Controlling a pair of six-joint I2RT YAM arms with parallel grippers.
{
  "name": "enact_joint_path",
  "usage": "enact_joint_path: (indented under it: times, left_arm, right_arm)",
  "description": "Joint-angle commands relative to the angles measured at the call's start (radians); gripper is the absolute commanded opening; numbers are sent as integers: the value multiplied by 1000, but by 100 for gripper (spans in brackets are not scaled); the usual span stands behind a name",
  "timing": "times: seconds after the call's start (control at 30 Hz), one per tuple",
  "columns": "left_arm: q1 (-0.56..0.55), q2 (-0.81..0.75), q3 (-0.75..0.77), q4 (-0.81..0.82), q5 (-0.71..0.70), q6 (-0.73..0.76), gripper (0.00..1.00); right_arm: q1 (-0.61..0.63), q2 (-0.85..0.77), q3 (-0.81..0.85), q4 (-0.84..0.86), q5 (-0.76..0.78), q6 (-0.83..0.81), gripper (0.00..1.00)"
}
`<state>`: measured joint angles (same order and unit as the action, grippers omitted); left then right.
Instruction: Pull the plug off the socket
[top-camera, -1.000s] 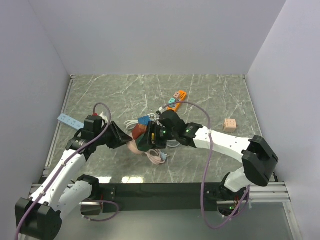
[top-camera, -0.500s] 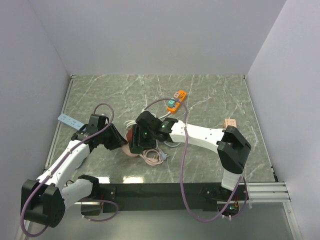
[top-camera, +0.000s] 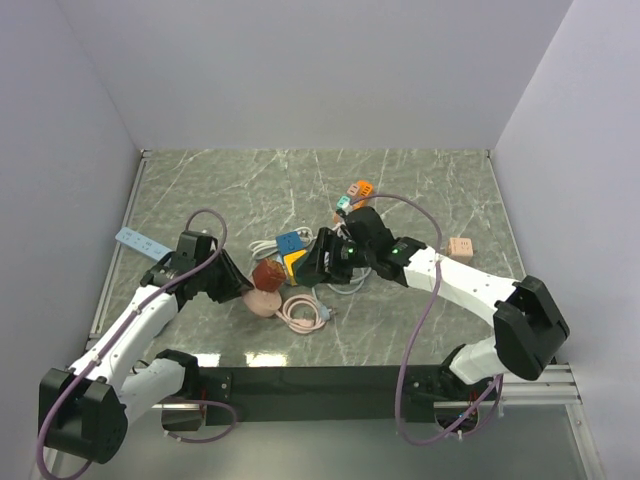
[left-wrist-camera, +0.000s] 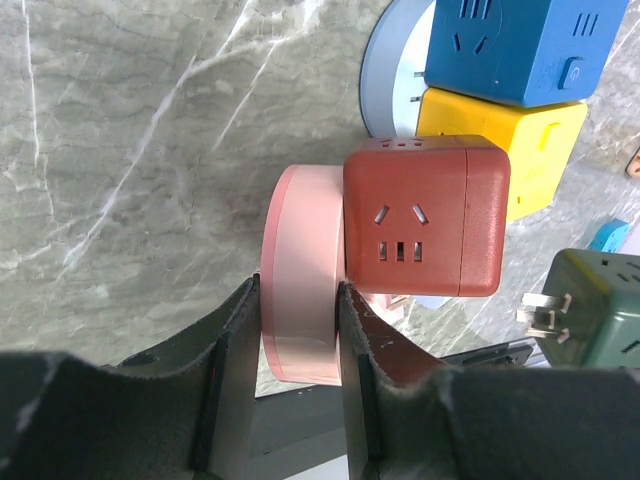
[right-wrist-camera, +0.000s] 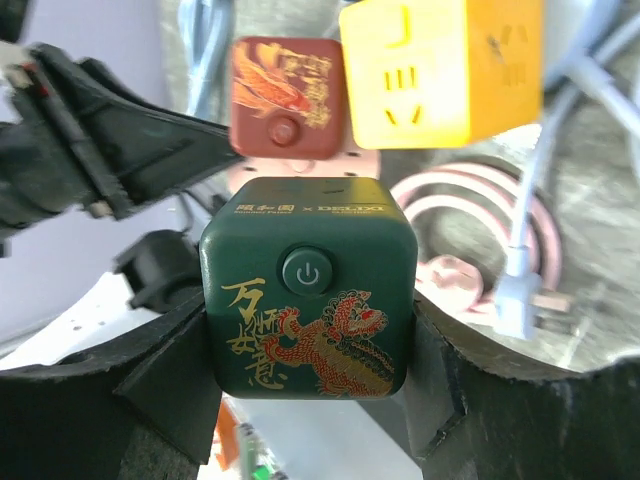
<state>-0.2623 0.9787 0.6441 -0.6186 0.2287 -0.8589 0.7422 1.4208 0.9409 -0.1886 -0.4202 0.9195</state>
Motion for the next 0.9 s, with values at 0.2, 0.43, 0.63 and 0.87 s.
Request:
enact_joint_path:
  times: [0.2,0.43,0.63,0.87]
  left_arm:
    - [1,-72,80,-23,-34,8,1]
    - [3,-84,149,-67,-52,14,1]
    - [14,-90,203,-112,-74,37,1]
    - [28,-98,200,-124,-65,46,1]
  right_arm:
    - [-177,-89,156,-487,503,-85,0]
    - [-512,-65,121,-676,751,-126,0]
    - [-635,-2,62,-686,830,-123,0]
    - [-737,84,32,-635,822,-143,0]
